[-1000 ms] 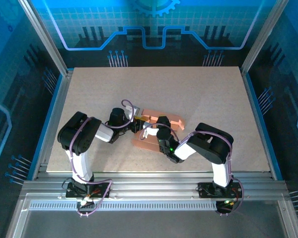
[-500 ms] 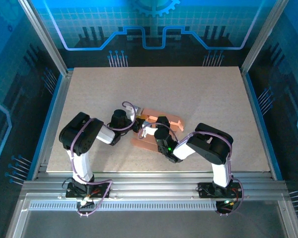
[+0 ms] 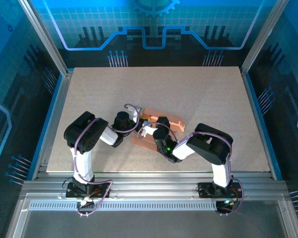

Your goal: Fold the paper box

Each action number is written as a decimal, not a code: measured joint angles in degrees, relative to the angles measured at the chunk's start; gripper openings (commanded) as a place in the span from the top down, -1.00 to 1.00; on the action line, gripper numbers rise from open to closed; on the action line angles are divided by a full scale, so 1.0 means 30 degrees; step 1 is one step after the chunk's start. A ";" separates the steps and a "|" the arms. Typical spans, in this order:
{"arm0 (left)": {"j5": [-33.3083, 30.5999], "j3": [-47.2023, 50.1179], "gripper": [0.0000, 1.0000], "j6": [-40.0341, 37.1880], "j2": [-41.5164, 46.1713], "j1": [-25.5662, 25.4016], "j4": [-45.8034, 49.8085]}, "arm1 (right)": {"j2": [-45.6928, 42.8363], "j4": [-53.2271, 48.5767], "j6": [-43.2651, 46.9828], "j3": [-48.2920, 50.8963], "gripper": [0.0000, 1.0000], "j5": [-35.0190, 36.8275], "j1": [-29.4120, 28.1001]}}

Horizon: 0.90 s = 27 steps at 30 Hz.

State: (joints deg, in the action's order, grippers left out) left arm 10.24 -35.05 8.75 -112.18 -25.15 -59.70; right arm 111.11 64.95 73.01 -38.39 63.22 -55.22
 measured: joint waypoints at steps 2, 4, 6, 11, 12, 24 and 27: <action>-0.0117 -0.0015 0.29 0.0146 -0.0058 -0.0044 -0.0066 | 0.0000 -0.0073 -0.0073 -0.0044 1.00 0.0087 -0.0051; -0.0153 -0.0051 0.29 0.0277 -0.0087 -0.0058 -0.0066 | 0.0000 -0.0168 -0.0146 -0.0087 1.00 0.0197 -0.0102; -0.0189 -0.0066 0.31 0.0510 -0.0095 -0.0058 -0.0066 | 0.0000 -0.0255 -0.0262 -0.0109 1.00 0.0262 -0.0131; -0.0335 -0.0160 0.40 0.0627 -0.0131 -0.0058 -0.0058 | 0.0000 -0.0386 -0.0372 -0.0153 1.00 0.0386 -0.0211; -0.0350 -0.0160 0.40 0.0627 -0.0131 -0.0058 -0.0058 | 0.0000 -0.0444 -0.0401 -0.0175 1.00 0.0408 -0.0211; -0.0845 -0.0452 0.98 0.0984 -0.0474 -0.0066 -0.0342 | 0.0109 -0.0692 -0.0729 -0.0495 1.00 0.0801 -0.0364; -0.0882 -0.0452 1.00 0.0984 -0.0481 -0.0073 -0.0357 | 0.0131 -0.0729 -0.0780 -0.0554 1.00 0.0838 -0.0401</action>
State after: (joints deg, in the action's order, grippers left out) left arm 7.60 -36.40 11.70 -113.62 -25.36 -60.77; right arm 111.50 62.76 70.67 -40.05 65.73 -56.42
